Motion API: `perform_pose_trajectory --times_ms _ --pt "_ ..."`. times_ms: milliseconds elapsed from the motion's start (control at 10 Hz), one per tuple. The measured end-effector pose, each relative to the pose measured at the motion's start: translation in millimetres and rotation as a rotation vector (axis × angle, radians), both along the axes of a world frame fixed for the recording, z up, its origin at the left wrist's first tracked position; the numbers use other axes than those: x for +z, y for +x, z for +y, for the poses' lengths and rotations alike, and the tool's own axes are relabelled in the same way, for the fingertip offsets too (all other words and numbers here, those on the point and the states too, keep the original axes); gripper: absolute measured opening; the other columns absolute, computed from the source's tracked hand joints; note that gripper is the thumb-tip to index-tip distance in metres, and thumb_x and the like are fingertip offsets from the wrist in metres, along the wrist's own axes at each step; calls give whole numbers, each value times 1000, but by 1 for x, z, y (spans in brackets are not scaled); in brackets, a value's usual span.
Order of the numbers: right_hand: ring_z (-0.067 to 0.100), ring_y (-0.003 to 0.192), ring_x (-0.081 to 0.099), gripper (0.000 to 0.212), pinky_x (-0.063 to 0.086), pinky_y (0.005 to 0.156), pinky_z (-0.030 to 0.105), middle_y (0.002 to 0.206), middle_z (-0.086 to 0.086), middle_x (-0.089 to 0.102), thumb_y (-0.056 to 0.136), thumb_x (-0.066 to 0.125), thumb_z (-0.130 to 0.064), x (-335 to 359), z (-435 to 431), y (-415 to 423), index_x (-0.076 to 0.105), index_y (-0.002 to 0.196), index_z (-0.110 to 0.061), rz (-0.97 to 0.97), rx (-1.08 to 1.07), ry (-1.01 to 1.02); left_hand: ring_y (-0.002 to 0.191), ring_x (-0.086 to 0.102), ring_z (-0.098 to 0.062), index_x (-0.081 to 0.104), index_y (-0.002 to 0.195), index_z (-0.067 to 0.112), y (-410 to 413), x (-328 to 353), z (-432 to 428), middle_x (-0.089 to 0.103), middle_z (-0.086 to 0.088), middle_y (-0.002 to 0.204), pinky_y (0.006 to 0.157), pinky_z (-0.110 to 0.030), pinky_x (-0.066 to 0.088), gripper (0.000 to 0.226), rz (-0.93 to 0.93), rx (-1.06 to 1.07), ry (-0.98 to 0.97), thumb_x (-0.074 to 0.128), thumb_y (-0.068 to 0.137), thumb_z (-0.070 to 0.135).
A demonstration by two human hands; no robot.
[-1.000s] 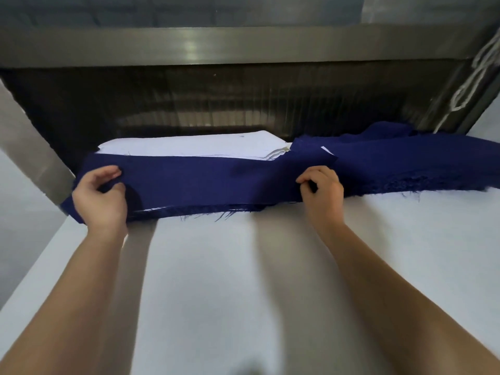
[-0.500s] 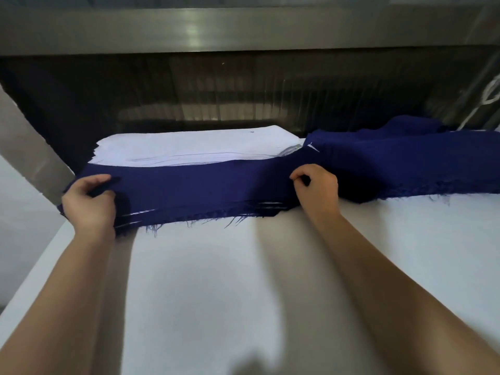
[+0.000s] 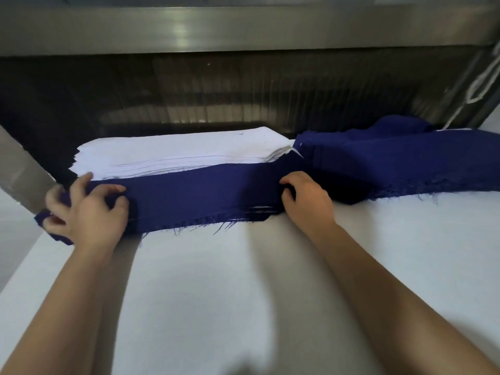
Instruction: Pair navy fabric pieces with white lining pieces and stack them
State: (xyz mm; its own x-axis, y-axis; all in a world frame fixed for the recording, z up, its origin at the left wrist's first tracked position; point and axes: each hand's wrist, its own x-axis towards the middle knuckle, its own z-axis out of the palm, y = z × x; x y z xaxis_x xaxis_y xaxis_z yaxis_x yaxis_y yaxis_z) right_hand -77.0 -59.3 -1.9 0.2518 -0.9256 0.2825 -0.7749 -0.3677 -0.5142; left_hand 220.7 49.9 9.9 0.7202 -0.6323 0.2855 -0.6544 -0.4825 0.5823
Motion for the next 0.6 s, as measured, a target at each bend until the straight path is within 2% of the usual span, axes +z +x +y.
perform_pose_trajectory --times_ms 100,200,300,400,500,600 --pt "19 105 56 29 41 78 27 130 -5 50 94 44 -17 -3 2 -1 56 121 -16 16 19 7 136 18 -24 69 102 26 -20 0 -2 47 9 141 107 -45 12 16 -78 -123 40 57 93 31" --pt "20 113 53 32 41 89 30 133 -1 49 94 44 -14 -3 3 0 55 124 -12 -6 47 37 128 24 -23 69 102 27 -37 -3 -6 54 11 133 102 -42 16 16 -141 -208 55 58 92 34" --pt "17 123 45 36 33 98 23 140 1 44 96 45 -14 -4 3 -3 51 131 -11 -8 115 88 125 26 -25 67 112 24 -46 -6 -9 56 7 131 101 -41 17 23 -151 -226 136 58 92 33" --pt "16 127 42 41 28 104 20 148 -2 35 96 47 -14 -4 6 -15 46 137 -14 -29 182 149 127 24 -26 59 127 21 -56 -4 -8 49 3 139 103 -42 17 36 -195 -247 209 54 94 35" --pt "1 93 54 39 35 89 14 144 -6 34 93 52 -9 -6 15 -30 51 131 -17 -113 210 137 134 17 -25 41 144 27 -62 7 2 30 5 150 108 -41 16 51 -182 -285 382 46 96 45" --pt "-1 70 52 35 36 71 6 129 -11 44 89 57 -3 -2 32 -56 60 115 -26 -226 214 137 136 14 -19 24 147 40 -80 21 36 17 14 152 109 -39 19 62 -233 -420 515 28 90 66"
